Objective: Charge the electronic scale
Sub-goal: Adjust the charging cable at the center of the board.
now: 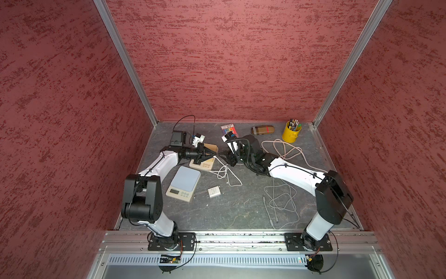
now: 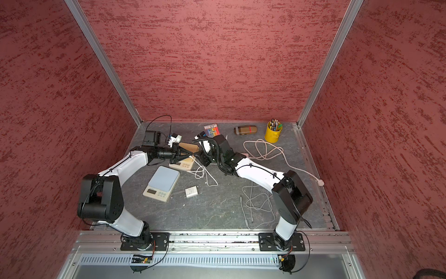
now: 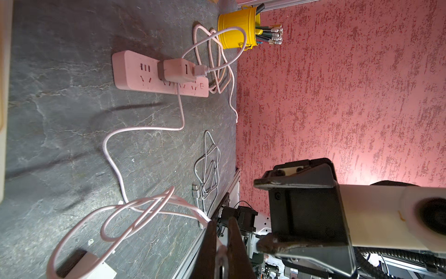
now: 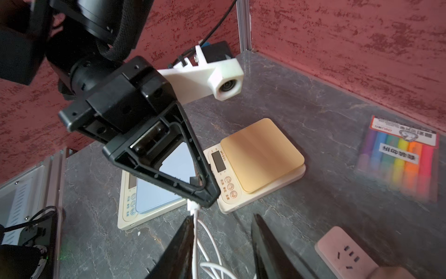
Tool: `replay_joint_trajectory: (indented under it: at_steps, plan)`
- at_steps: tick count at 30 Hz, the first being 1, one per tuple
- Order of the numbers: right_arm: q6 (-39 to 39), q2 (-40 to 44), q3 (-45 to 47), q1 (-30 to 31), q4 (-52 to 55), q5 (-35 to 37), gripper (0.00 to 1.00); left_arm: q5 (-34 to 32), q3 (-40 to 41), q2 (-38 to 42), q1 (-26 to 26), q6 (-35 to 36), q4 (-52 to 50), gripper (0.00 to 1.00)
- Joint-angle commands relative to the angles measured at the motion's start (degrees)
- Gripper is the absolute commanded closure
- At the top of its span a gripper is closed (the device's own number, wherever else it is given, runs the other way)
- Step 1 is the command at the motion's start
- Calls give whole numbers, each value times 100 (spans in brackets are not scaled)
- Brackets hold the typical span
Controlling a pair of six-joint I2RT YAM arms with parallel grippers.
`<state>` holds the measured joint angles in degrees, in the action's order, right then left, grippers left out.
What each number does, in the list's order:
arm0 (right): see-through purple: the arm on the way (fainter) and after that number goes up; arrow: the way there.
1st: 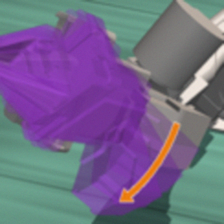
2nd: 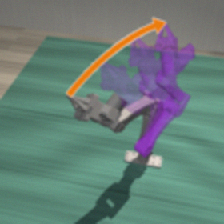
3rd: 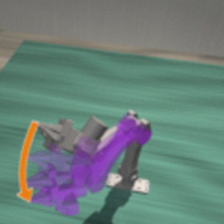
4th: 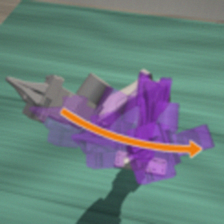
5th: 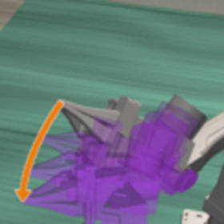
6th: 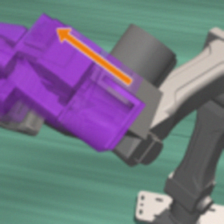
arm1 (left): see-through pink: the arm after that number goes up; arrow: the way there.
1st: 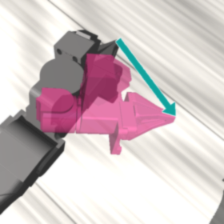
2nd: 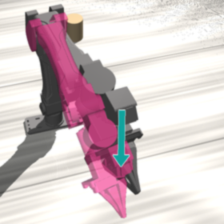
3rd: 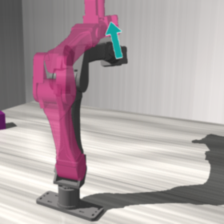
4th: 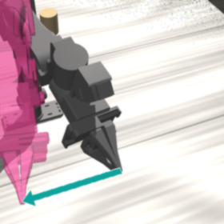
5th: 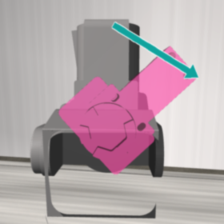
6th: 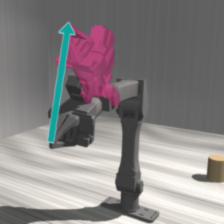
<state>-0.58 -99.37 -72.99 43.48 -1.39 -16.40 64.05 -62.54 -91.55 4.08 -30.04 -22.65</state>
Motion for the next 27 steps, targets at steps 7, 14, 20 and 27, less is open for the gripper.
replay_joint_trajectory:
  at_steps: [7, 14, 20, 27]
  plan:
    - [579, -405, -514, 205, 676, 77, 71, 59, -189, 93, -3, -19, -94, 100]
    - [556, -475, -515, 213, 647, 61, 91, 76, -228, 76, 3, -27, -98, 100]
    - [520, -459, -549, 215, 578, 110, 81, 73, -181, 67, -3, 14, -129, 100]
    - [510, -460, -596, 222, 569, 101, 81, 72, -180, 71, 1, 57, -186, 100]
